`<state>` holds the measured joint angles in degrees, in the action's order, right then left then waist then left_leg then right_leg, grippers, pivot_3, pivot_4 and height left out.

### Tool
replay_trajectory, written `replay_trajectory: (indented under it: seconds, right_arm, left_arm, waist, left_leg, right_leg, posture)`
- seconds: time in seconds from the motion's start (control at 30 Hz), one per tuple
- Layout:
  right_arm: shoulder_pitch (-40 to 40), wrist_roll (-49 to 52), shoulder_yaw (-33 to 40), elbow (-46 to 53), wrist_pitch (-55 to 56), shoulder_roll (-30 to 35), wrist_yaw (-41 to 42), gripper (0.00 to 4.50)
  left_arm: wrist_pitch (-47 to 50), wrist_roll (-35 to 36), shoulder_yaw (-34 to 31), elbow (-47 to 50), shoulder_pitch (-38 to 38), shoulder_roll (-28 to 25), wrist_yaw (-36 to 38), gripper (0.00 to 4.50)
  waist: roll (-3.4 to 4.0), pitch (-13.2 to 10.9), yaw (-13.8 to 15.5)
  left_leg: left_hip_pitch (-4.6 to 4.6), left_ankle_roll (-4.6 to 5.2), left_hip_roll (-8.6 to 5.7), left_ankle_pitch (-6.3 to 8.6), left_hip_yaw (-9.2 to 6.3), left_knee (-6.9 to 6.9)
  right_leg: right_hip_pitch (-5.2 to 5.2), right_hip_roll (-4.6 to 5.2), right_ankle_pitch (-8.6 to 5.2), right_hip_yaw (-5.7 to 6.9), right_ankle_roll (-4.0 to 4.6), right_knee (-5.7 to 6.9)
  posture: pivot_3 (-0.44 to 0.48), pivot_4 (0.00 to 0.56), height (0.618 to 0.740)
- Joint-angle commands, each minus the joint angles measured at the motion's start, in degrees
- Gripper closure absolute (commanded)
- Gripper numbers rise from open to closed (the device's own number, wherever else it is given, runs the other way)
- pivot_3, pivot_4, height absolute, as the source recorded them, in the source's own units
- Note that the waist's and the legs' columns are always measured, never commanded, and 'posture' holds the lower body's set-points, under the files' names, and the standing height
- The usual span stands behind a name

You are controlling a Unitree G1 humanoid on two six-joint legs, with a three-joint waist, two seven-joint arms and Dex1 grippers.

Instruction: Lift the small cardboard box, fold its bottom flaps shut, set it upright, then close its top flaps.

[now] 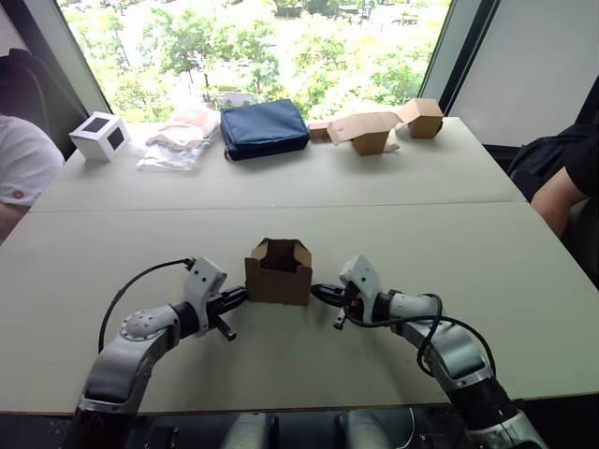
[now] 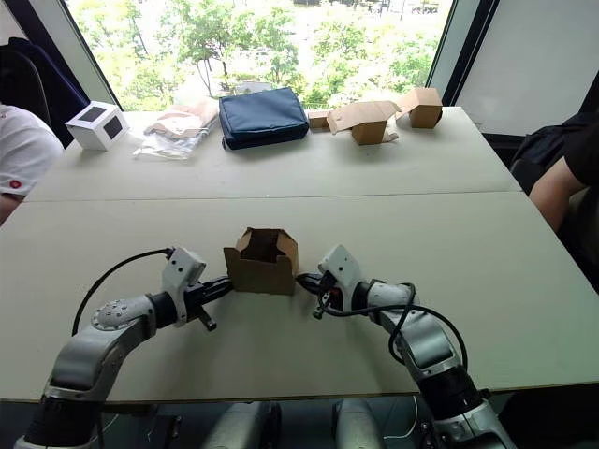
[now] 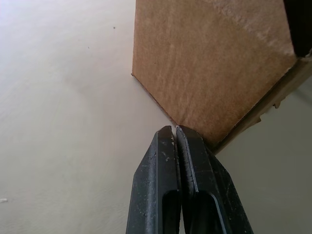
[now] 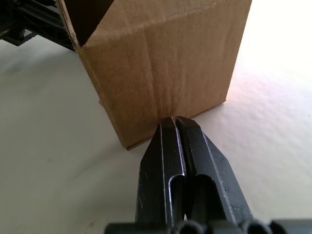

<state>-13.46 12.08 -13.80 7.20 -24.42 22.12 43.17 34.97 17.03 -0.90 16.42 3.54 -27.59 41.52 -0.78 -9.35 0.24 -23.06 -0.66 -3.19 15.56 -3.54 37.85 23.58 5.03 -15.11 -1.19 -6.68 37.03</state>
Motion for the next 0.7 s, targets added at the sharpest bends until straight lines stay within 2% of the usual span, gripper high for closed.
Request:
replay_trajectory:
  seconds: [0.03,0.17,0.4,0.53,0.7]
  right_arm:
    - [0.1,0.6,-0.4,2.8,0.5,0.0,0.7,4.5]
    - [0.0,0.8,0.9,3.7,0.4,1.4,1.1,4.5]
    - [0.3,8.7,9.5,12.5,-1.5,8.5,6.7,4.5]
    - [-2.6,12.6,12.4,13.9,-4.4,12.9,9.8,4.5]
    - [-12.6,13.6,10.0,10.1,-6.2,12.2,11.7,4.5]
  left_arm:
    - [0.6,2.4,2.3,3.3,-0.5,0.2,1.5,4.41]
    - [0.7,2.7,1.1,3.2,-0.6,-1.2,2.1,4.41]
    - [-1.3,5.6,-6.0,0.1,2.9,-10.1,7.9,4.41]
    - [0.4,8.3,-7.3,-1.3,7.8,-14.2,11.0,4.41]
    - [6.2,13.9,-5.4,-1.7,16.4,-16.8,16.5,4.41]
  waist:
    - [0.0,0.0,0.0]
    - [0.0,0.0,0.1]
    - [0.01,0.0,0.2]
    - [0.02,0.0,0.3]
    - [0.02,-0.1,0.0]
  left_leg:
    - [0.0,0.0,0.0,0.0,0.0,0.0]
    - [0.0,0.0,0.0,0.0,0.0,0.0]
    - [0.0,0.01,0.02,0.01,-0.01,-0.06]
    - [-0.03,0.02,0.02,0.01,-0.05,-0.07]
    - [0.03,0.05,0.03,0.02,-0.04,-0.22]
  right_leg:
    - [0.0,0.01,0.0,0.0,0.0,0.0]
    - [-0.02,0.01,0.0,0.01,0.0,-0.02]
    - [-0.01,0.04,-0.01,0.01,0.01,-0.08]
    - [-0.06,0.07,-0.01,0.11,0.01,-0.18]
    - [-0.1,0.04,0.0,0.12,0.0,-0.33]
  posture:
    - [0.0,0.15,0.74]
    - [0.0,0.15,0.74]
    - [0.0,0.15,0.74]
    - [0.0,0.15,0.74]
    - [0.0,0.15,0.74]
